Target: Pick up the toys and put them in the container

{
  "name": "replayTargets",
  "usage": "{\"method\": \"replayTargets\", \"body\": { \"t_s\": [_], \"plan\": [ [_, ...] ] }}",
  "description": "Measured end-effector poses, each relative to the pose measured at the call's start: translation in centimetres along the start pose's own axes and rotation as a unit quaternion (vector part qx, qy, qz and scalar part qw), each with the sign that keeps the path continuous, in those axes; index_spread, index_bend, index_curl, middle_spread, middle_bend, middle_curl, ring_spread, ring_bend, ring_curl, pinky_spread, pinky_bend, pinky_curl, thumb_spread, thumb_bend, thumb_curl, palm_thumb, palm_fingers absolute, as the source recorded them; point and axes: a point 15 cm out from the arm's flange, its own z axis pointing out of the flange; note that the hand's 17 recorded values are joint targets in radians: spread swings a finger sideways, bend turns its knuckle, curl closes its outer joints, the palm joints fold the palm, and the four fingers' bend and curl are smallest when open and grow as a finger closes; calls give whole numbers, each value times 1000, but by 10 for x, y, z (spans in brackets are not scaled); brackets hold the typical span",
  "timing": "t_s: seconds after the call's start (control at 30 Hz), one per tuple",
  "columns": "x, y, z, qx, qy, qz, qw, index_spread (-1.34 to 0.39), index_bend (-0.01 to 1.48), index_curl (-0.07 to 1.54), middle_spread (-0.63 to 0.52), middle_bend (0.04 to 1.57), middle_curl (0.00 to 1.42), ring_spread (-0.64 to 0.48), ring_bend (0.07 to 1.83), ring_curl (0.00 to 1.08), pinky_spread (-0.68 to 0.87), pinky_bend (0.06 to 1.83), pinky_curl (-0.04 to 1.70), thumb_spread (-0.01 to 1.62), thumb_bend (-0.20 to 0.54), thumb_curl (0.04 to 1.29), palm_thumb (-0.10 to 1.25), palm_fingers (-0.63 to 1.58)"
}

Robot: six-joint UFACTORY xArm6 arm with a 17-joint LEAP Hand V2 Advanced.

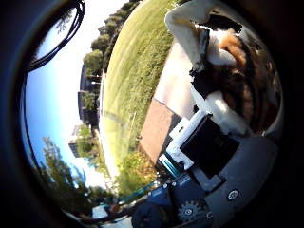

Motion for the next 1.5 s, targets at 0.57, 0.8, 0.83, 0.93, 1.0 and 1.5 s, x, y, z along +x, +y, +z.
{"method": "replayTargets", "body": {
  "t_s": [0.57,0.8,0.83,0.93,1.0,1.5],
  "plan": [
    [80,-70,144,-6,12,56,998,-1176,284,1271,-152,827,887,42,1341,718,231,1342,961,1173,-43,612,814,98],
    [99,-47,117,-23,1,29,999,-829,23,919,-1,284,547,196,826,429,384,1149,759,1115,-36,546,769,-231],
    [105,-44,103,-16,1,23,1000,-757,18,835,13,240,513,216,781,400,408,1136,736,1096,-35,532,769,-205],
    [120,-32,63,-1,1,19,1000,-659,44,710,23,195,472,233,719,367,441,1092,697,1068,-32,514,779,-165],
    [140,-21,38,13,4,31,999,-612,70,650,27,177,452,240,691,353,456,1066,676,1058,-32,504,783,-135],
    [300,39,26,50,55,120,990,-368,168,390,14,191,376,242,589,306,500,831,503,1036,-27,460,807,43]
  ]
}}
